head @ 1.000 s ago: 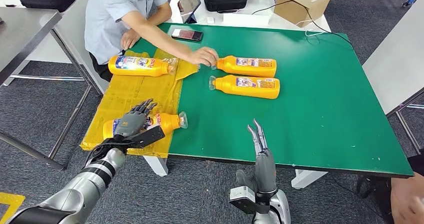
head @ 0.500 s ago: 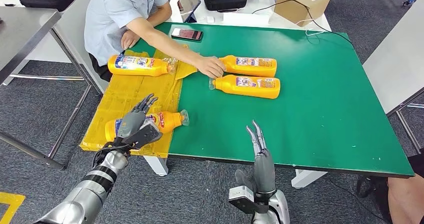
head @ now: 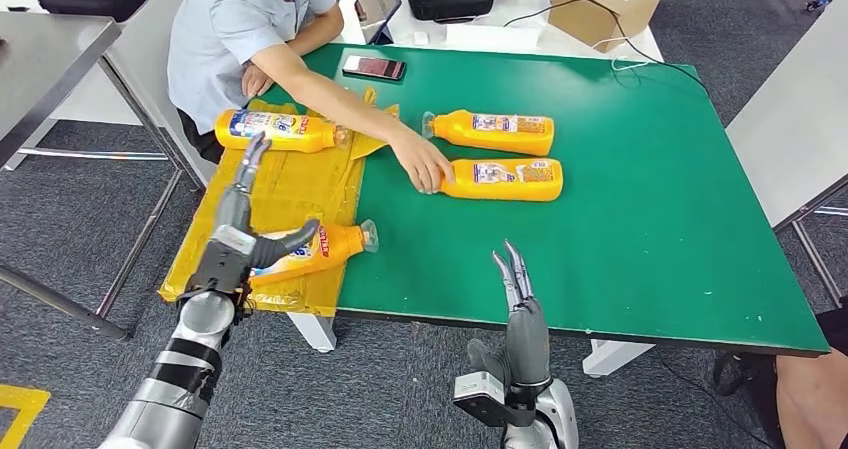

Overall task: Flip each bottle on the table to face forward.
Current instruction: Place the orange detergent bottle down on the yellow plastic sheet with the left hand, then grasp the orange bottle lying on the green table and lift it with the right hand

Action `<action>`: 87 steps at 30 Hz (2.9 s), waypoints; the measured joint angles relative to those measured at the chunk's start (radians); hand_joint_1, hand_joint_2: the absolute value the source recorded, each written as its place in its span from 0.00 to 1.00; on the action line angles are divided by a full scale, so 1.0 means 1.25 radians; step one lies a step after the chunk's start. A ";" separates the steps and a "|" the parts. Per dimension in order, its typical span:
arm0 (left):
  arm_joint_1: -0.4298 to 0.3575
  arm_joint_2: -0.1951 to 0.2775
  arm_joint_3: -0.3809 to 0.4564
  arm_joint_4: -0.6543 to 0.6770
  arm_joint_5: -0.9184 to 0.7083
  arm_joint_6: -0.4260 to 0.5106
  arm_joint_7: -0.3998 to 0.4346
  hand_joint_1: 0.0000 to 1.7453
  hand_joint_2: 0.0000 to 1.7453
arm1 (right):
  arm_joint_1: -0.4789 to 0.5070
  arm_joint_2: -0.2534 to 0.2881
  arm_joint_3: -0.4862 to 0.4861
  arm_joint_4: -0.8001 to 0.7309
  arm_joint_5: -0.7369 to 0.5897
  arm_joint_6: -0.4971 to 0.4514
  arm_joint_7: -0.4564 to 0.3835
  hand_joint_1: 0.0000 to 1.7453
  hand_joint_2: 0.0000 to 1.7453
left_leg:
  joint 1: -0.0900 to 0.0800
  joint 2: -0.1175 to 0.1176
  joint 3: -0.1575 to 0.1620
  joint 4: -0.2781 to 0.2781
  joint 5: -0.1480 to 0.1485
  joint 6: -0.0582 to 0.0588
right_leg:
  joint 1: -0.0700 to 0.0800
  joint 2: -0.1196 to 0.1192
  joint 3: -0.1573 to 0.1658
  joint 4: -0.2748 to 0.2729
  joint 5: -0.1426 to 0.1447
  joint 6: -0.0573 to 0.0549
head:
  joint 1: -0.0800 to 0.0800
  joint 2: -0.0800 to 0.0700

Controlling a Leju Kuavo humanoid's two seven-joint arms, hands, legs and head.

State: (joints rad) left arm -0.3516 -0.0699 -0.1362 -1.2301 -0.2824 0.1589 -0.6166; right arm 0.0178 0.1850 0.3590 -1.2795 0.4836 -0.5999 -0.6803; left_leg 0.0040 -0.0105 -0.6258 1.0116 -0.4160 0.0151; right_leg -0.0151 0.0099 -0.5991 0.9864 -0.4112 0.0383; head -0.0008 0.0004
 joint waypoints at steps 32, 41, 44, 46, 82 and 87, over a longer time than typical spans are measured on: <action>0.273 -0.140 0.030 -0.451 0.243 0.091 -0.066 0.00 1.00 | -0.123 -0.182 -0.087 0.121 0.437 0.028 0.326 0.00 1.00 | -0.001 0.000 -0.001 0.000 -0.001 0.001 | 0.000 0.000 0.000 -0.001 0.000 0.000 | 0.000 0.000; 0.273 -0.141 0.010 -0.448 0.232 0.094 -0.066 0.00 1.00 | -0.187 -0.187 -0.092 0.188 0.476 0.057 0.340 0.00 1.00 | -0.001 0.000 -0.001 0.000 0.000 0.001 | 0.000 0.000 0.000 -0.001 0.000 0.000 | 0.000 0.000; 0.269 -0.141 0.000 -0.440 0.231 0.104 -0.066 0.00 1.00 | -0.231 -0.181 -0.092 0.243 0.489 0.072 0.372 0.00 1.00 | -0.001 0.000 -0.001 0.000 0.000 0.001 | -0.001 0.000 0.000 -0.001 0.000 0.001 | 0.000 0.000; 0.266 -0.140 -0.005 -0.433 0.231 0.107 -0.066 0.00 1.00 | -0.260 -0.175 -0.092 0.285 0.484 0.077 0.394 0.00 1.00 | -0.001 0.000 -0.001 0.000 0.000 0.001 | -0.001 0.000 0.000 -0.001 0.001 0.001 | 0.000 0.000; 0.186 -0.128 -0.048 -0.309 0.263 0.046 -0.063 0.00 1.00 | -0.493 -0.119 -0.078 0.645 0.399 0.266 0.327 1.00 1.00 | -0.001 0.002 0.003 0.000 0.000 0.001 | 0.000 0.001 0.002 -0.001 0.001 0.000 | 0.000 0.000; 0.171 -0.118 -0.062 -0.262 0.280 -0.038 -0.004 0.00 1.00 | -0.495 -0.126 -0.081 0.649 0.334 0.290 0.287 1.00 1.00 | -0.001 0.002 0.003 0.000 0.000 0.001 | 0.000 0.001 0.002 -0.001 0.001 0.000 | 0.000 0.000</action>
State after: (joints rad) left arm -0.1376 -0.2174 -0.2132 -1.5572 0.0681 0.1114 -0.6210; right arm -0.6006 0.0280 0.2575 -0.4685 0.9014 -0.2377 -0.3210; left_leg 0.0031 -0.0080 -0.6215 1.0122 -0.4157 0.0167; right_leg -0.0150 0.0113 -0.5961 0.9856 -0.4099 0.0385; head -0.0010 0.0004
